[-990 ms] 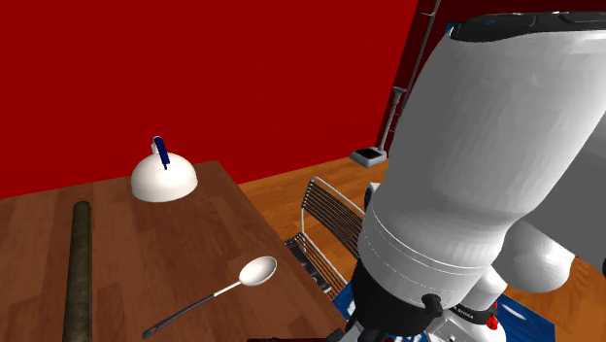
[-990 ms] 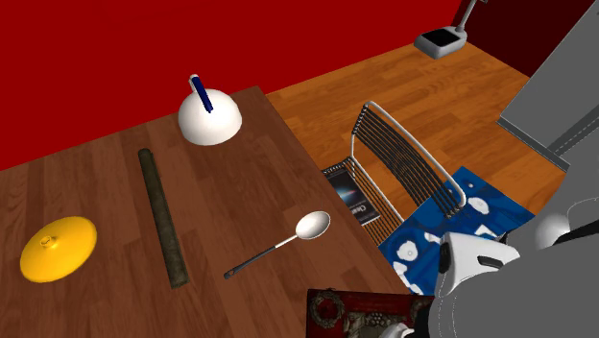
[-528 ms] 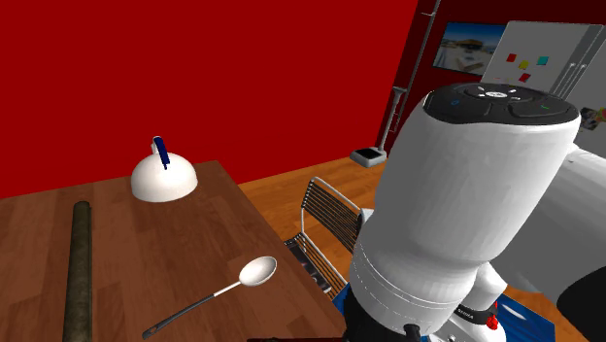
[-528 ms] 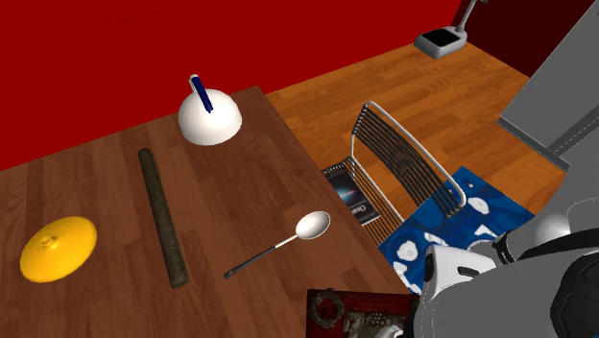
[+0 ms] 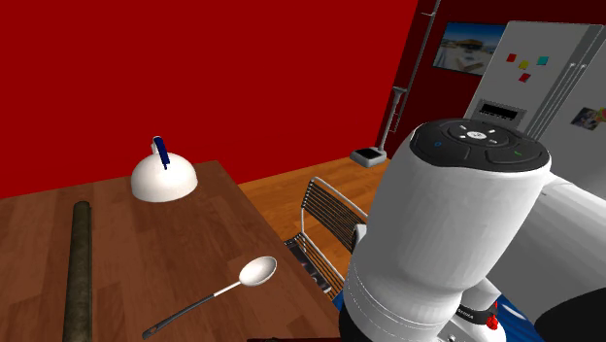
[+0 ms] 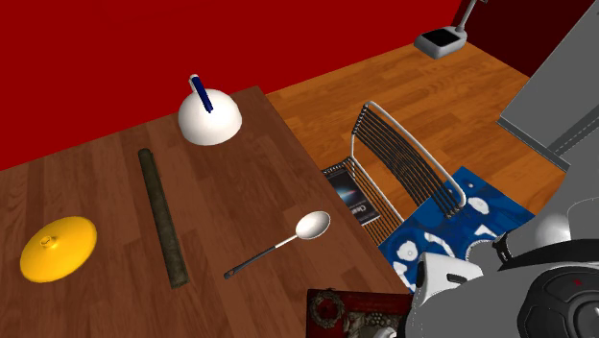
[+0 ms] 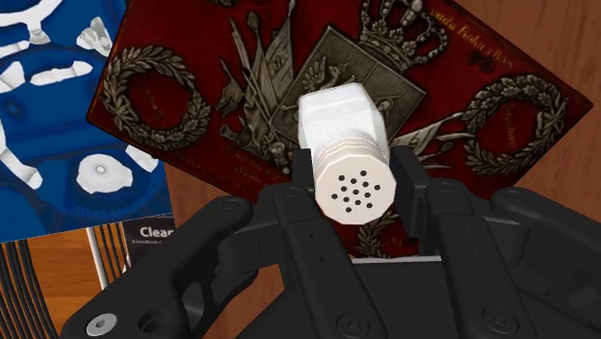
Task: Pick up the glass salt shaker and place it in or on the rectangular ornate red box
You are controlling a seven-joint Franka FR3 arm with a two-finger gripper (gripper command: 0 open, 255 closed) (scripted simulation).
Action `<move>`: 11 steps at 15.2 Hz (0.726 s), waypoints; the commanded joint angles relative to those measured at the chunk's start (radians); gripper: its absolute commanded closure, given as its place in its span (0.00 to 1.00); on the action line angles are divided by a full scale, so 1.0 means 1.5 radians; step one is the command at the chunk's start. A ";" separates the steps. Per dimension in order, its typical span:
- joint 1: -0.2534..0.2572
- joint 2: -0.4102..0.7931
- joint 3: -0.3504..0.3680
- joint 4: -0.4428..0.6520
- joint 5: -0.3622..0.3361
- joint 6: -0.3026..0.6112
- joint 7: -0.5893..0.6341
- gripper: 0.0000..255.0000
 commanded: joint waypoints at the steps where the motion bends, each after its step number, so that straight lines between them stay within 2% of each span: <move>1: 0.000 0.000 0.000 0.000 0.000 0.001 0.000 1.00; 3: 0.000 0.000 0.000 0.000 0.000 0.001 0.000 1.00; 4: 0.000 0.000 0.000 0.000 0.000 0.001 0.000 0.00; 9: 0.000 0.000 0.000 0.000 0.000 0.001 0.000 0.00; 11: 0.004 -0.019 -0.020 0.031 -0.003 -0.049 -0.003 0.00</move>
